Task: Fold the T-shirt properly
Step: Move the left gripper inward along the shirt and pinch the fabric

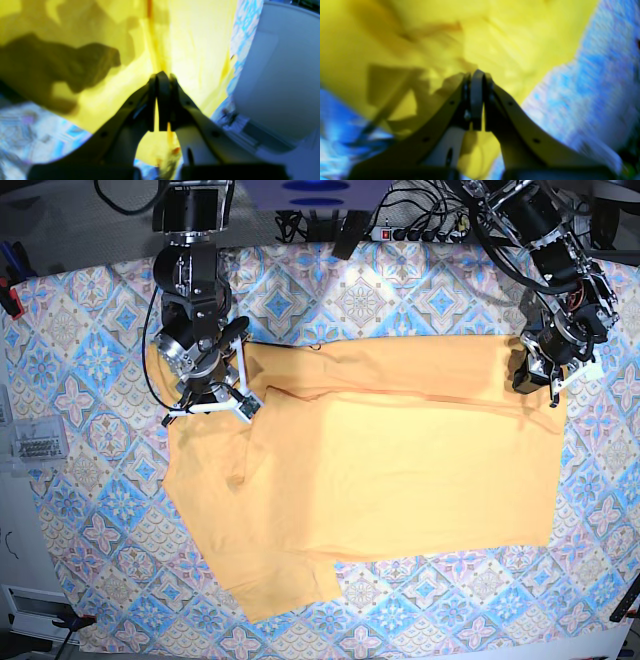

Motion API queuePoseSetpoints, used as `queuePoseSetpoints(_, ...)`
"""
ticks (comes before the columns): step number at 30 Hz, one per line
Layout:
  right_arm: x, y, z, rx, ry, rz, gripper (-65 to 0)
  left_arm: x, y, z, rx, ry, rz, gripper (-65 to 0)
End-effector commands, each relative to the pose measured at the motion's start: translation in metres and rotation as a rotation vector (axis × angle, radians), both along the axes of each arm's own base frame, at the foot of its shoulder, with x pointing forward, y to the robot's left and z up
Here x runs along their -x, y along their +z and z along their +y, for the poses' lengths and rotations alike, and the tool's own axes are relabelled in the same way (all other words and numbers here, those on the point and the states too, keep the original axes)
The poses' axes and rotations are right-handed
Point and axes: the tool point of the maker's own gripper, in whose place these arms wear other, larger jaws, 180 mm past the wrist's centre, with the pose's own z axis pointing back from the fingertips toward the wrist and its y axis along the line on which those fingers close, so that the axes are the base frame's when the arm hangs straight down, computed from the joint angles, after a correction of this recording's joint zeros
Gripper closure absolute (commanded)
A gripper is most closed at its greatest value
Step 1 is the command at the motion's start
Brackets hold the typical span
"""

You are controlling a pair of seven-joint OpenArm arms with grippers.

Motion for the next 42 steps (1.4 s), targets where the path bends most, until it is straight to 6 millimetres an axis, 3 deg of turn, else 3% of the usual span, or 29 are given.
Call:
queuePoseSetpoints(1,-0.009,0.010,0.006,-0.008,0.016,-0.026,0.0,-0.007,0.010,0.005,0.004,0.014,-0.022,0.0)
queuePoseSetpoints(6,-0.003,0.005,0.003,0.016,0.022,0.028,0.0,-0.004,0.004,0.009,0.069,0.101,0.062,0.0)
queuePoseSetpoints(12,-0.001,0.004,0.004,0.013,0.024,0.031,0.0,0.000,0.003,0.022,0.015,0.101,0.110,0.0)
queuePoseSetpoints(19,0.001,0.002,0.004,0.011,0.024,0.037,0.0,-0.005,0.004,0.018,0.023,0.068,0.135,0.0)
queuePoseSetpoints(23,0.004,0.000,0.004,0.011,0.024,0.045,0.0,-0.004,-0.020,0.001,0.156,0.074,0.227,0.0)
queuePoseSetpoints(26,0.008,-0.002,0.004,0.011,0.024,0.052,0.0,0.000,-0.031,0.003,0.194,0.069,0.272,0.0)
queuePoseSetpoints(30,0.012,-0.005,0.005,-0.003,0.021,0.062,0.0,-0.002,-0.031,0.002,0.196,0.066,0.274,0.0)
queuePoseSetpoints(33,0.014,-0.006,0.009,-0.033,0.018,0.063,0.0,-0.004,-0.035,-0.008,0.154,-0.010,0.310,0.0)
queuePoseSetpoints(39,0.019,-0.009,0.011,-0.046,0.017,0.075,0.0,-0.010,-0.032,-0.010,-0.036,-0.227,0.397,0.0)
queuePoseSetpoints(42,0.019,-0.009,0.011,-0.046,0.017,0.075,0.0,-0.023,-0.016,-0.013,-0.164,-0.338,0.378,0.0)
